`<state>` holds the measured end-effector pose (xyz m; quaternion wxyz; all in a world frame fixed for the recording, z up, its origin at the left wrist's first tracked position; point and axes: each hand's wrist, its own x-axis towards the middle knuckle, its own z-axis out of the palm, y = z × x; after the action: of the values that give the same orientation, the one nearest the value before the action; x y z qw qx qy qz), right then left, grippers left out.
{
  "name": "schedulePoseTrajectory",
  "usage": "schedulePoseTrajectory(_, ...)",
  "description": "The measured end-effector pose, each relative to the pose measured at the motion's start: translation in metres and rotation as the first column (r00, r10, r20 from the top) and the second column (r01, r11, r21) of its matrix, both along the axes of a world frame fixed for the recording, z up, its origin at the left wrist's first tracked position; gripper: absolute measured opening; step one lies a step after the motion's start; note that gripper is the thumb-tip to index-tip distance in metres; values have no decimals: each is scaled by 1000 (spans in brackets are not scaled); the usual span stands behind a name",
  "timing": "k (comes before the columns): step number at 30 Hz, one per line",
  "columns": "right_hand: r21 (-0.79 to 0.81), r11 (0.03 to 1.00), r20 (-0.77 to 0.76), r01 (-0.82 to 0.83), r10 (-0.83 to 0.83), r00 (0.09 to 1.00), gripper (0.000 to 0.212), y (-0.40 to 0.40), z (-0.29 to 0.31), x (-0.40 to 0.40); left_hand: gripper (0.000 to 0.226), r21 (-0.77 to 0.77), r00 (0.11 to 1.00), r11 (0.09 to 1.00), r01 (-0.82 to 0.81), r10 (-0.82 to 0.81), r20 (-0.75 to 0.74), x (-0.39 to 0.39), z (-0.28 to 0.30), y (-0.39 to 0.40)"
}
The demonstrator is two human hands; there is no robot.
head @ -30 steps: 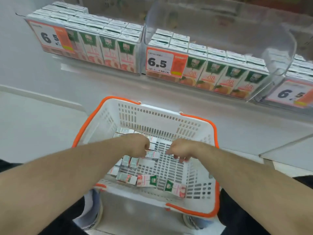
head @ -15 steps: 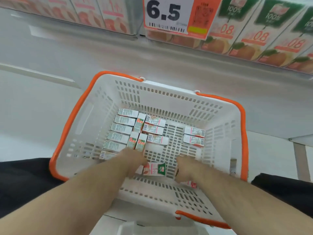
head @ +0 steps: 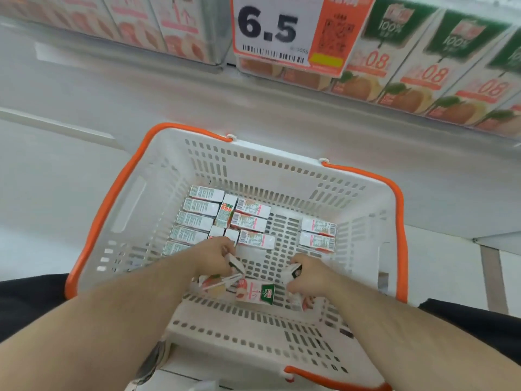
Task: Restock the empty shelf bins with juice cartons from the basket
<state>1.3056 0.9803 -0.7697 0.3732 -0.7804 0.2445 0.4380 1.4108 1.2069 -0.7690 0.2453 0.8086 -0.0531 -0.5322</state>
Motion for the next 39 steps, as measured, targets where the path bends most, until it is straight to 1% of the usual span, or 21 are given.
schedulePoseTrajectory(3,105,967,40,231,-237,971,66,-5,23,13,43,-116,951,946,-302,289,-113,14,29,-7)
schedulePoseTrajectory(7,303,875,87,378,-420,903,49,-8,71,29,45,-288,853,803,-522,491,-178,22,84,-22)
schedulePoseTrajectory(9,355,868,156,347,-421,893,43,-7,102,34,43,-387,771,669,-634,585,-252,24,109,-29)
schedulePoseTrajectory(12,377,882,303,283,-406,863,44,-6,150,42,33,-475,590,385,-791,685,-427,28,155,-38)
schedulePoseTrajectory(13,383,887,362,260,-402,841,45,-5,164,43,30,-496,562,321,-807,677,-475,29,172,-40)
schedulePoseTrajectory(14,388,889,418,242,-404,813,46,-3,179,43,26,-510,562,302,-805,664,-493,31,186,-41)
schedulePoseTrajectory(15,395,890,469,228,-409,783,47,-1,193,43,27,-523,580,312,-793,650,-491,33,199,-41)
schedulePoseTrajectory(17,403,893,559,201,-414,718,50,3,219,40,35,-549,663,416,-726,635,-396,38,224,-38)
schedulePoseTrajectory(19,356,921,663,160,-369,652,51,7,240,36,24,-586,780,562,-583,588,-212,40,249,-36)
schedulePoseTrajectory(21,268,954,766,132,-294,571,52,12,257,33,7,-631,844,662,-405,535,20,40,270,-32)
schedulePoseTrajectory(24,236,959,862,156,-281,421,54,23,276,33,21,-590,873,801,-100,356,334,41,287,-23)
schedulePoseTrajectory(25,218,961,890,173,-268,370,54,28,280,35,22,-527,857,848,50,234,458,40,290,-21)
schedulePoseTrajectory(26,207,961,911,182,-258,322,55,32,283,35,22,-427,803,880,206,97,587,40,289,-19)
schedulePoseTrajectory(27,202,963,927,180,-247,283,56,35,285,36,22,-313,716,889,333,-22,697,39,287,-18)
schedulePoseTrajectory(28,201,966,935,166,-239,261,58,38,287,37,31,-238,638,879,413,-93,765,38,284,-16)
schedulePoseTrajectory(29,213,966,935,147,-245,258,59,39,290,38,44,-224,604,867,445,-106,790,38,281,-15)
schedulePoseTrajectory(31,326,941,895,90,-338,291,63,39,297,42,64,-291,626,850,440,-58,778,37,278,-14)
schedulePoseTrajectory(33,496,868,809,23,-472,351,67,33,304,48,78,-374,670,835,402,10,742,38,280,-16)
schedulePoseTrajectory(34,591,806,745,-15,-539,392,67,29,308,51,81,-422,692,822,383,48,720,38,283,-17)
schedulePoseTrajectory(36,733,673,624,-97,-609,490,67,23,313,55,70,-513,757,785,346,90,648,37,288,-20)
schedulePoseTrajectory(39,811,552,542,-193,-587,601,67,21,323,63,34,-717,927,664,211,97,363,34,289,-21)
